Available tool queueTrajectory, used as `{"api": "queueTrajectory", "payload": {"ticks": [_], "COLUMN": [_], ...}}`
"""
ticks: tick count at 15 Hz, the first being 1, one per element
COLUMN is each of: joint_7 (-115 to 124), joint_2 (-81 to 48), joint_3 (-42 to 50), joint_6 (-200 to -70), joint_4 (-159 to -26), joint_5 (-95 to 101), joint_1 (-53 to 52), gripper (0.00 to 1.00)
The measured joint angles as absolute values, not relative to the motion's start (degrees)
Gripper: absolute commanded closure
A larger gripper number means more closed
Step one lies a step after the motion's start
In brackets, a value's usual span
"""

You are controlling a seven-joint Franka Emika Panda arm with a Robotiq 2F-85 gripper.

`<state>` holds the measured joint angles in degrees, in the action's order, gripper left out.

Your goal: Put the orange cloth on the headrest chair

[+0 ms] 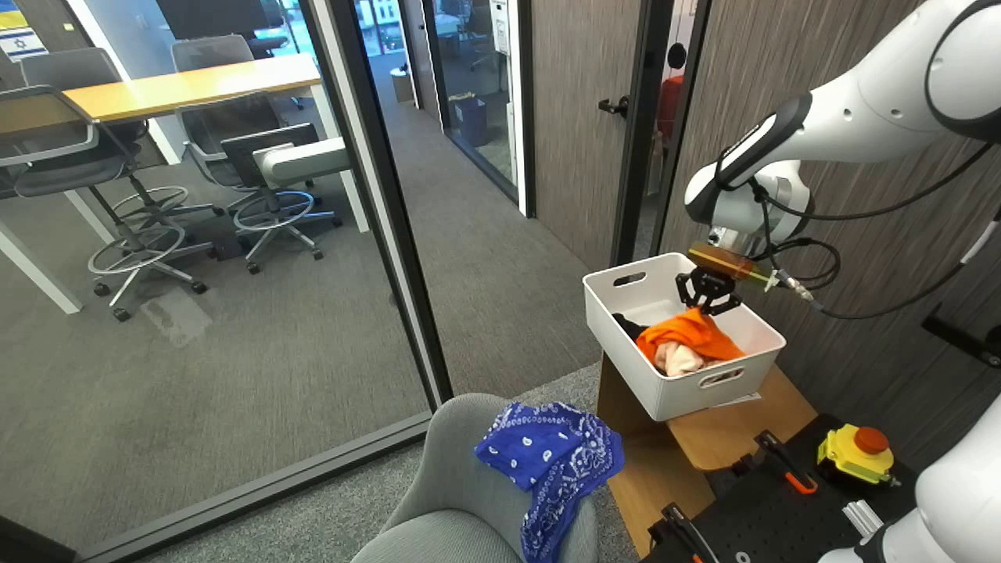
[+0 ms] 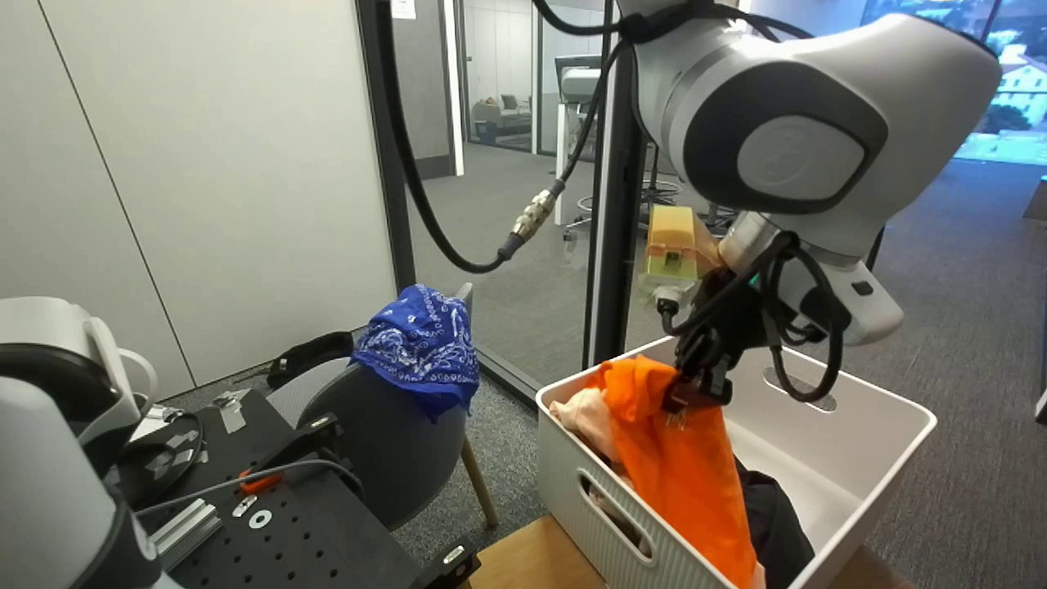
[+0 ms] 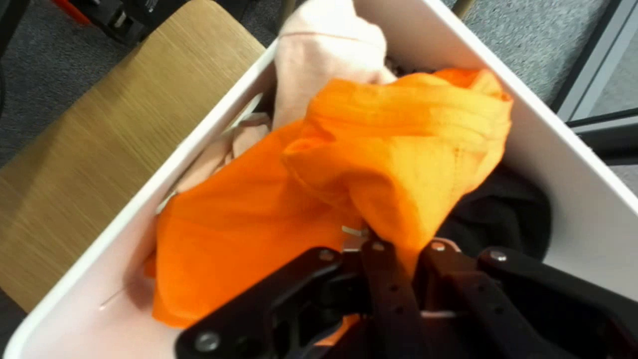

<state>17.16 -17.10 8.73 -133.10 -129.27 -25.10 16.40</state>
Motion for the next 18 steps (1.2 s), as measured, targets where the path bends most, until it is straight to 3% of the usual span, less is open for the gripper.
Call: {"api": "queueTrajectory", "payload": {"ticks": [18], "joint_7": [4.27], "joint_2": [13.22], "joint_3": [1.57], "joint_6": [-126.26], "joint_4": [-129.43], "joint_5": [-32.6], "joint_1": [0.98], "gripper": [0.93]}}
